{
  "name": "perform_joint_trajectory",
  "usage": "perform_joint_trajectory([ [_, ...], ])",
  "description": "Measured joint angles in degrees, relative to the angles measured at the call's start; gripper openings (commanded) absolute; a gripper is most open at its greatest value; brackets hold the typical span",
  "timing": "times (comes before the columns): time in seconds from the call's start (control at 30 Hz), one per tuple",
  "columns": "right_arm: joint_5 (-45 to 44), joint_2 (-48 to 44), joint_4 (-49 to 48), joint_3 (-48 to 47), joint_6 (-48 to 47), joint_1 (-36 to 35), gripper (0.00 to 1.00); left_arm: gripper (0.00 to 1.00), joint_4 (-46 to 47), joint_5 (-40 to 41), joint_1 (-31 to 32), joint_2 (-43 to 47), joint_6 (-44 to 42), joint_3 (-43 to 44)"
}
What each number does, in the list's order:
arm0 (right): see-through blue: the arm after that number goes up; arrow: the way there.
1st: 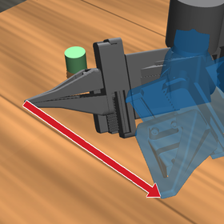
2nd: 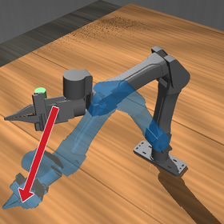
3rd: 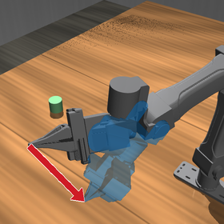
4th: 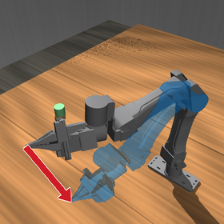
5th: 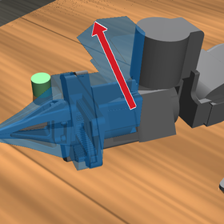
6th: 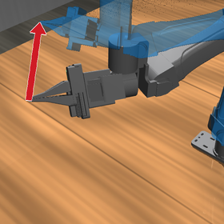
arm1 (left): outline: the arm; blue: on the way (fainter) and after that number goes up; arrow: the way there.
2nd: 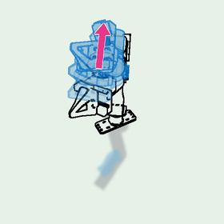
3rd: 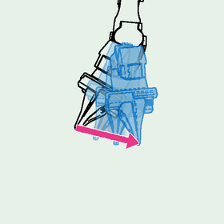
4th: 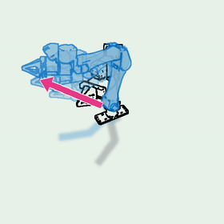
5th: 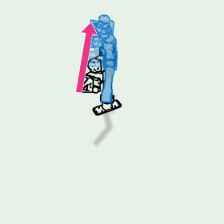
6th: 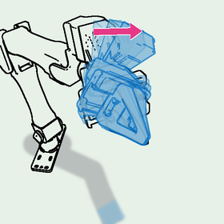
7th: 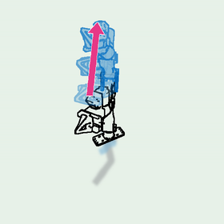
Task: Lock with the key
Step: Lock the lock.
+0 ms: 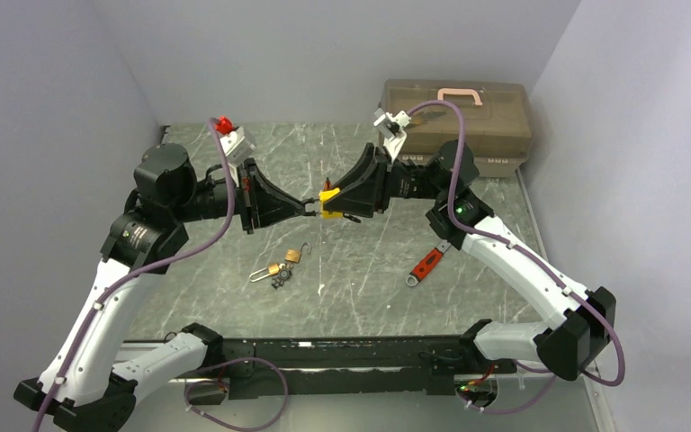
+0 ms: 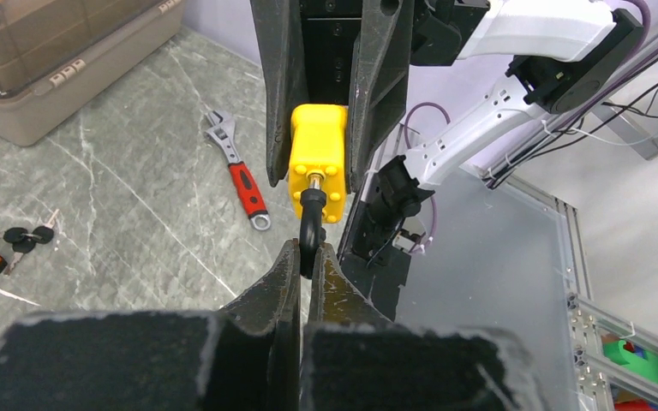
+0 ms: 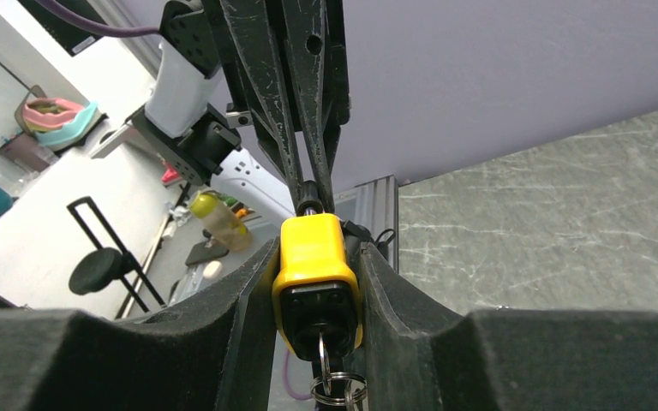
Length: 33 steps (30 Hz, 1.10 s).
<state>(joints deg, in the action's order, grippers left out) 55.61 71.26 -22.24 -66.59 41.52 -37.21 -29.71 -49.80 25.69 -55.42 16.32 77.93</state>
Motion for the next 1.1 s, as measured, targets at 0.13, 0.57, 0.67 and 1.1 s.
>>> perform_joint_trajectory([
  [0.13, -0.74, 0.13, 1.79, -0.5, -1.62, -0.59, 0.0, 0.0, 0.22, 0.09, 0.02, -0.22, 0.72, -0.48],
  [0.57, -1.49, 0.59, 5.6, -2.43, -4.48, -1.29, 0.0, 0.0, 1.75, 3.39, 3.1, -1.86, 2.43, -0.68],
  [0.67, -2.25, 0.63, 6.71, -2.58, -5.18, -1.29, 0.0, 0.0, 1.66, 4.11, 3.1, -2.19, 2.93, -0.68],
  [1.1, -6.08, 0.33, 10.62, -2.82, -8.98, -1.29, 0.14, 0.0, 1.09, 8.24, 2.93, -3.08, 3.37, -0.7],
])
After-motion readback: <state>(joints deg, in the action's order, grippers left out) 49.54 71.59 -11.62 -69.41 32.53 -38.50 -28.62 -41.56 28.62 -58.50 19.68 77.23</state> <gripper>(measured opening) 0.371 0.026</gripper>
